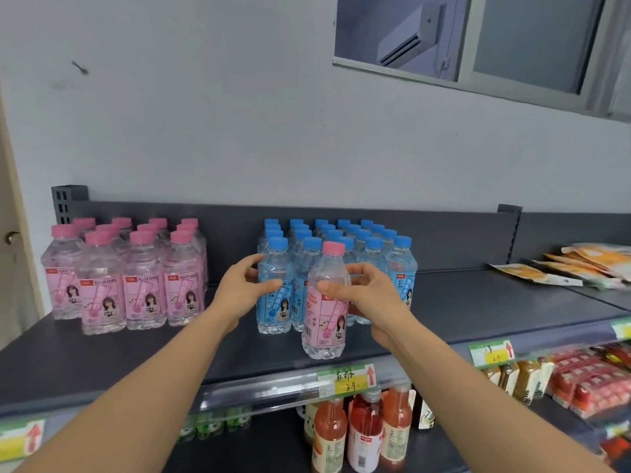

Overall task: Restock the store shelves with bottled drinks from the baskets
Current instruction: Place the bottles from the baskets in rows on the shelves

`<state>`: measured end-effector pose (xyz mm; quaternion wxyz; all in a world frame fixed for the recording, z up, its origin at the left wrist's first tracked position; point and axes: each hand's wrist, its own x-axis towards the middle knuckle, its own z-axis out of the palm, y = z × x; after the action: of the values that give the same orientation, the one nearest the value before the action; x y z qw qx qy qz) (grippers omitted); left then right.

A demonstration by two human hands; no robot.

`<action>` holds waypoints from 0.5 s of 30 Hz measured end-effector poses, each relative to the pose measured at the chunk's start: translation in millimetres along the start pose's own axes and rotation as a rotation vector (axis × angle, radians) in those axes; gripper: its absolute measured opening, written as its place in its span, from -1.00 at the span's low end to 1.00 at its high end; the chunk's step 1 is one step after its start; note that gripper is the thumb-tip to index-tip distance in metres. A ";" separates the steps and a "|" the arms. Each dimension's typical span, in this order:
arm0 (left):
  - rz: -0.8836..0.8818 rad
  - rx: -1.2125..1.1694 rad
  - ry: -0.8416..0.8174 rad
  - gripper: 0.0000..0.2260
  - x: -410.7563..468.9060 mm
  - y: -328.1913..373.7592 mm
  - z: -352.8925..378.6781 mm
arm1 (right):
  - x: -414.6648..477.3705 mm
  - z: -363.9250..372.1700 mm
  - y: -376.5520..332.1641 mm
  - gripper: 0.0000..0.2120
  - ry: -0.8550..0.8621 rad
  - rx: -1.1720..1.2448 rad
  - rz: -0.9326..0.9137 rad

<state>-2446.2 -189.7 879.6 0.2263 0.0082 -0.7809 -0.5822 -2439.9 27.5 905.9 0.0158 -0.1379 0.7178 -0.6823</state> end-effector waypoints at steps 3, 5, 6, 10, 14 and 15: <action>0.019 0.037 0.012 -0.52 -0.9 -0.7 3.2 | -2.0 2.3 0.7 -0.45 -0.009 -0.003 0.004; 0.014 0.075 0.014 -0.49 -2.0 1.2 4.2 | -4.2 5.7 -0.6 -0.43 -0.022 0.002 -0.009; 0.009 0.091 0.017 -0.46 -3.3 2.9 3.6 | -5.7 8.2 -2.3 -0.42 -0.035 0.005 -0.018; -0.019 0.160 0.056 -0.33 -11.3 6.3 -7.0 | -8.1 24.4 -11.2 -0.45 -0.102 -0.004 -0.059; 0.005 0.196 0.079 -0.60 -31.9 12.6 -34.8 | -9.1 57.4 -21.4 -0.51 -0.168 -0.041 -0.114; 0.013 0.190 0.070 -0.63 -38.6 15.6 -44.6 | -8.6 68.7 -23.7 -0.52 -0.177 -0.046 -0.128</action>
<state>-2391.4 -214.4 890.3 0.2553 0.0448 -0.8242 -0.5035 -2413.0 -38.4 923.0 0.0325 -0.2436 0.7186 -0.6505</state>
